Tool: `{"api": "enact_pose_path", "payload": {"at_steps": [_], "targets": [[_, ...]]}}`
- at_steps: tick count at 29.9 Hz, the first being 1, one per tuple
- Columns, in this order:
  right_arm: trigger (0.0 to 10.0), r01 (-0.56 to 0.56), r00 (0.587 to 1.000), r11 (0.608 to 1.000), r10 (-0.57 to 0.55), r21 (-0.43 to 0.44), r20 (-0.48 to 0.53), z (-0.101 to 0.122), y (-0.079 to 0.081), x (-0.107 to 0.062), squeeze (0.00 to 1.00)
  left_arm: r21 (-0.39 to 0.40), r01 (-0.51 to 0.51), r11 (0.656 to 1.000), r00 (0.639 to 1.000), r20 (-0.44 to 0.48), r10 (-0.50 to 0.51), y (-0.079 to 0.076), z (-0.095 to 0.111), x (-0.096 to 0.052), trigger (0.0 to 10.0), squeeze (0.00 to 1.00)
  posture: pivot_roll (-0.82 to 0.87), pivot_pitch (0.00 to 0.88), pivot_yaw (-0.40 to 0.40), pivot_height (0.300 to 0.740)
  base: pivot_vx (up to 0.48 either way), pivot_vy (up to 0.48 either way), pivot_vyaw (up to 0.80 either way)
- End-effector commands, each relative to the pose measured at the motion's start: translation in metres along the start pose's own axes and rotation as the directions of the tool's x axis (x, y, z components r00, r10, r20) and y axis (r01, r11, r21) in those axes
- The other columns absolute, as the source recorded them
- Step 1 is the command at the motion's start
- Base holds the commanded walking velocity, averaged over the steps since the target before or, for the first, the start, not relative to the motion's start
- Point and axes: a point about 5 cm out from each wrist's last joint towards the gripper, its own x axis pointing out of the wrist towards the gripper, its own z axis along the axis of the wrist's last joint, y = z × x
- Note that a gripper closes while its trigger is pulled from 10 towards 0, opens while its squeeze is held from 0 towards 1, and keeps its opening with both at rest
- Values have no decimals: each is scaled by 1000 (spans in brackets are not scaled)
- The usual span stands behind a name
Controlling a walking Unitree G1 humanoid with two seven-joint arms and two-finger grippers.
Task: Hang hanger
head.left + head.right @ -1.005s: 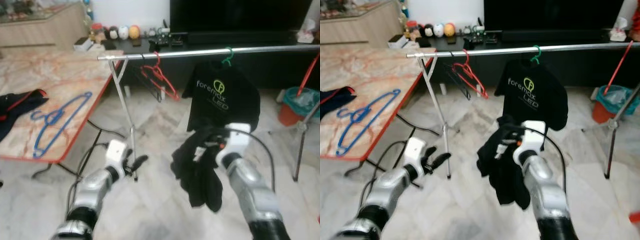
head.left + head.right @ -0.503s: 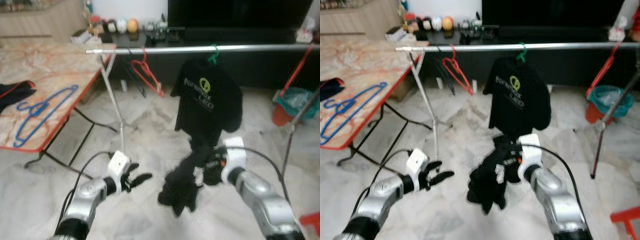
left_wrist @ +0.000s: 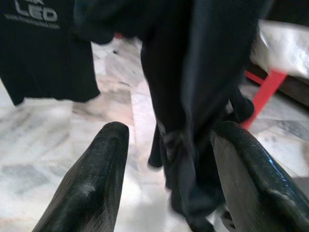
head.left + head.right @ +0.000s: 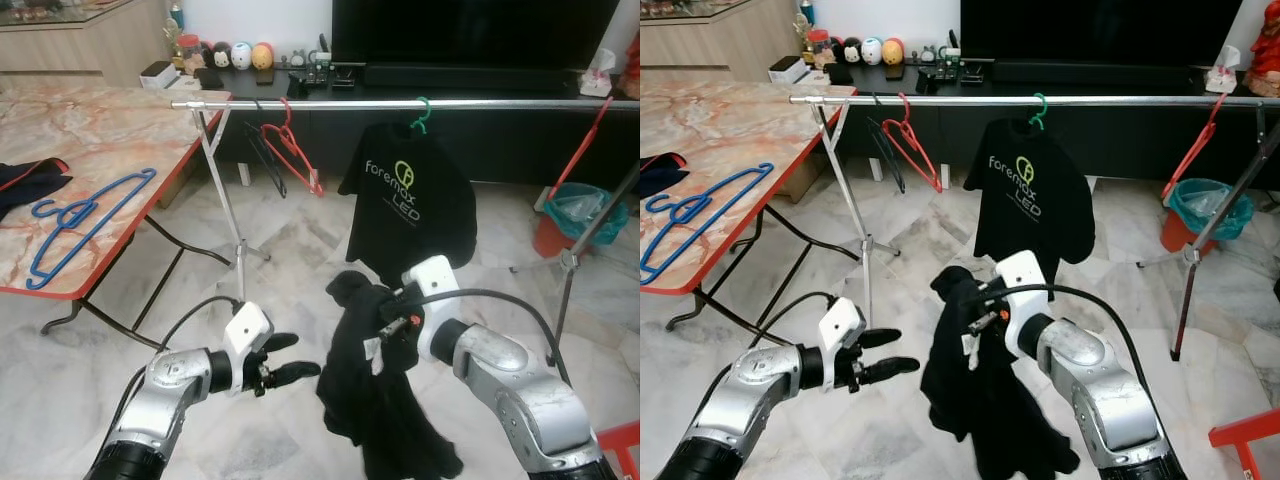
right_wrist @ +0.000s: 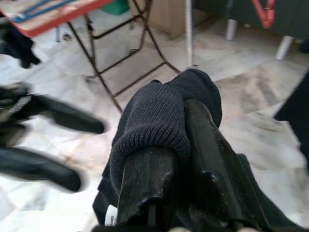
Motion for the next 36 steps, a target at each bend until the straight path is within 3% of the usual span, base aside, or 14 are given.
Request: {"api": "enact_pose_path", "payload": {"at_steps": [1, 10, 21, 32, 33, 34, 36], "targets": [[10000, -47, 998, 999, 47, -13, 31, 11, 11, -1, 0, 12, -5, 1000, 1000, 15, 5, 0, 8, 0, 10000, 0, -19, 26, 39, 740, 0, 0, 0], [10000, -94, 996, 996, 94, -10, 9, 11, 19, -1, 0, 26, 7, 1000, 1000, 24, -8, -3, 13, 3, 10000, 0, -18, 20, 27, 740, 0, 0, 0], [10000, -135, 991, 990, 136, -30, 14, 16, 27, 1, 0, -13, 125, 992, 992, 2, -125, -16, 10, 3, 10000, 0, -19, 1, 25, 740, 0, 0, 0], [10000, -204, 978, 978, 206, -51, 44, 24, 43, 3, 0, -14, 88, 996, 996, -1, -88, -13, 9, 7, 10000, 0, -23, 0, 25, 740, 0, 0, 0], [10000, -222, 973, 973, 225, -57, 50, 26, 47, 2, 0, -19, 81, 997, 997, -2, -81, -13, 8, 8, 8039, 0, -23, 0, 25, 740, 0, 0, 0], [10000, -222, 973, 973, 225, -57, 50, 26, 47, 2, 0, -19, 81, 997, 997, -2, -81, -13, 8, 8, 8039, 0, -23, 0, 25, 740, 0, 0, 0], [10000, -232, 971, 971, 235, -62, 53, 27, 49, 2, 0, -21, 72, 997, 997, 0, -72, -12, 7, 8, 0, 0, -24, 0, 26, 740, 0, 0, 0]]}}
